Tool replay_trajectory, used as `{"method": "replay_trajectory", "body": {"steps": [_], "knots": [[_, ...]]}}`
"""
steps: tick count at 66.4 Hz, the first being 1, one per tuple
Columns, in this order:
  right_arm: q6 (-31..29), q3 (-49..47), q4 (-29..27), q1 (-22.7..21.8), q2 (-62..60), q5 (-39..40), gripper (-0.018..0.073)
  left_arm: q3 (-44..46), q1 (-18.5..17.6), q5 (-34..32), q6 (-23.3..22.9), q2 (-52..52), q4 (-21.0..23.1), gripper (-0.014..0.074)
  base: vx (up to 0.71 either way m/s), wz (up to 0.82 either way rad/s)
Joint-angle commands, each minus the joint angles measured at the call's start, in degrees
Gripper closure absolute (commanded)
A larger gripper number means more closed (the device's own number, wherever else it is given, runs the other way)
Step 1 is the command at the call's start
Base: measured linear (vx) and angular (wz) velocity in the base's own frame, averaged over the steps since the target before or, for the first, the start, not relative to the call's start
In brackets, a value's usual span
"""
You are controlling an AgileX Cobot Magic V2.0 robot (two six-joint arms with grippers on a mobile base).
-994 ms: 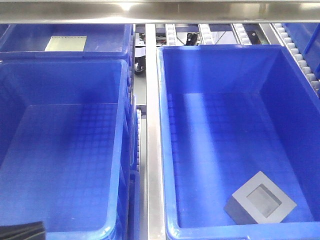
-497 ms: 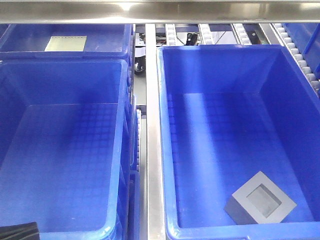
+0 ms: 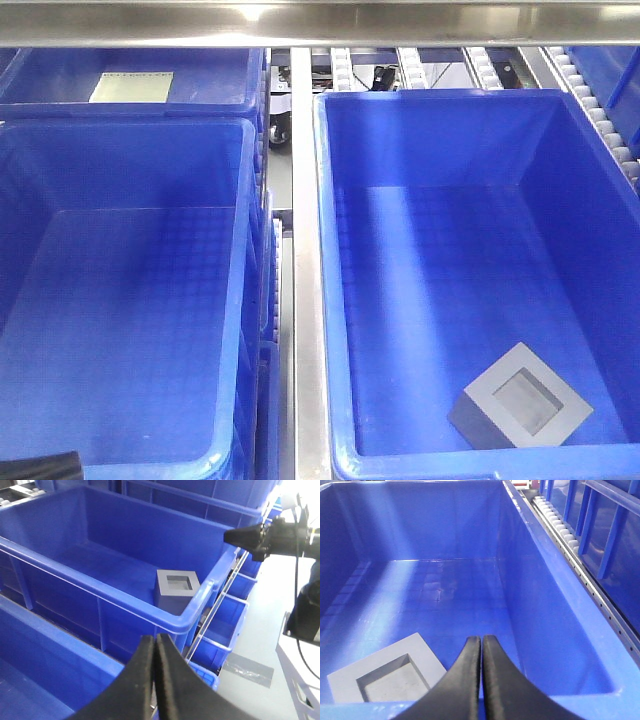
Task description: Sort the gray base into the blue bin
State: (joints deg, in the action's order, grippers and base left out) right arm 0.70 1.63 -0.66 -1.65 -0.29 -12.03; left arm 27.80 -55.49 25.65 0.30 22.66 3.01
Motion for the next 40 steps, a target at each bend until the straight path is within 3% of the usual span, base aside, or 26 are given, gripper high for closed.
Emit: {"method": "replay_trajectory", "body": {"steps": [1, 15, 21, 28, 40], "knots": [[-0.7, 0.07, 0.26, -0.15, 1.03, 3.44, 0.0564, 1.11, -0.1, -4.22, 1.36, 0.46, 2.1, 0.0603, 0.0, 0.0], [-0.7, 0.07, 0.26, -0.15, 1.03, 3.44, 0.0564, -0.49, -0.1, -5.6, 1.3, -0.42, 1.95, 0.0603, 0.0, 0.0], [-0.7, 0.07, 0.26, -0.15, 1.03, 3.44, 0.0564, -0.49, 1.98, -5.47, 1.3, -3.04, 1.97, 0.0603, 0.0, 0.0], [-0.7, 0.07, 0.26, -0.15, 1.03, 3.44, 0.0564, -0.49, 9.9, -5.01, 1.3, -7.82, 1.0, 0.0603, 0.0, 0.0], [-0.7, 0.07, 0.26, -0.15, 1.03, 3.44, 0.0564, -0.71, 26.8, -3.9, 1.35, -17.21, -1.45, 0.0603, 0.0, 0.0]]}}
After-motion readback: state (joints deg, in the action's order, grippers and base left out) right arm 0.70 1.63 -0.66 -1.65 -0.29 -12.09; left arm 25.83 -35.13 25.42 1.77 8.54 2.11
